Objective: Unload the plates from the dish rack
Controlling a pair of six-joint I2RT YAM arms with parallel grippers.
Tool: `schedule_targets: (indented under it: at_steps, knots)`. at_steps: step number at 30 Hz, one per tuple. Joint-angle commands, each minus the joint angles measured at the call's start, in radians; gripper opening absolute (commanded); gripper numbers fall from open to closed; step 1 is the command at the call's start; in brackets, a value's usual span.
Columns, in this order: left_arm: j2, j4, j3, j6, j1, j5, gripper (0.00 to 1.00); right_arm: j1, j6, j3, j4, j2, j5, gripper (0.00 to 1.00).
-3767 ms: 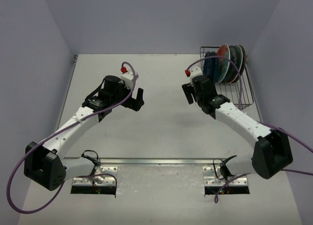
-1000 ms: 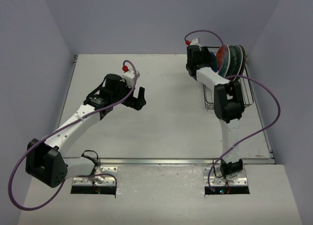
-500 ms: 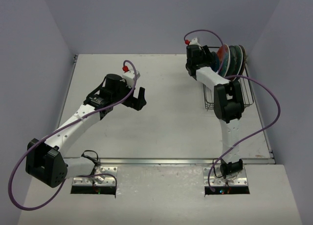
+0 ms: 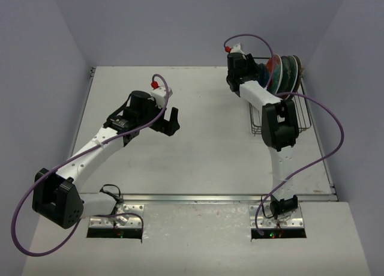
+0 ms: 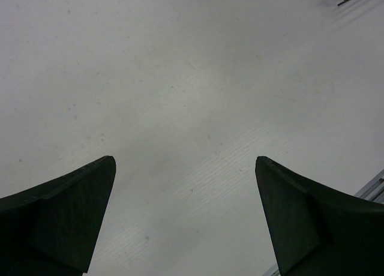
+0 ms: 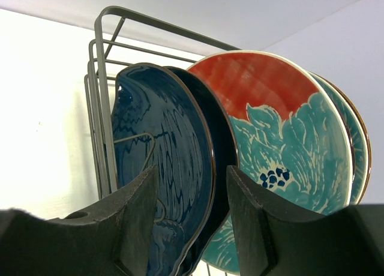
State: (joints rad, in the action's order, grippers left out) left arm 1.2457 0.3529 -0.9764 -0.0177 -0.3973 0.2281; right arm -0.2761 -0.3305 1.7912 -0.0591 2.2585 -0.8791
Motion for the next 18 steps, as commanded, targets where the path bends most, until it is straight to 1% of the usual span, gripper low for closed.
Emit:
schedule_targets:
  at_steps: [1, 8, 12, 18]
  knots:
    - [-0.015, -0.011, -0.051, 0.009, 0.013, 0.005, 1.0, 0.016, 0.007, 0.043, -0.042, 0.011, -0.011, 0.49]
    - [-0.015, -0.013, -0.047, 0.008, 0.012, 0.008, 1.0, 0.042, 0.023, 0.045, -0.02, 0.027, 0.002, 0.46]
    - [-0.015, -0.014, -0.047, 0.008, 0.012, 0.01, 1.0, 0.053, 0.058, 0.044, 0.011, 0.032, 0.022, 0.43]
    - [-0.014, -0.012, -0.047, 0.007, 0.012, 0.01, 1.0, 0.052, 0.061, 0.034, 0.016, 0.046, 0.034, 0.38]
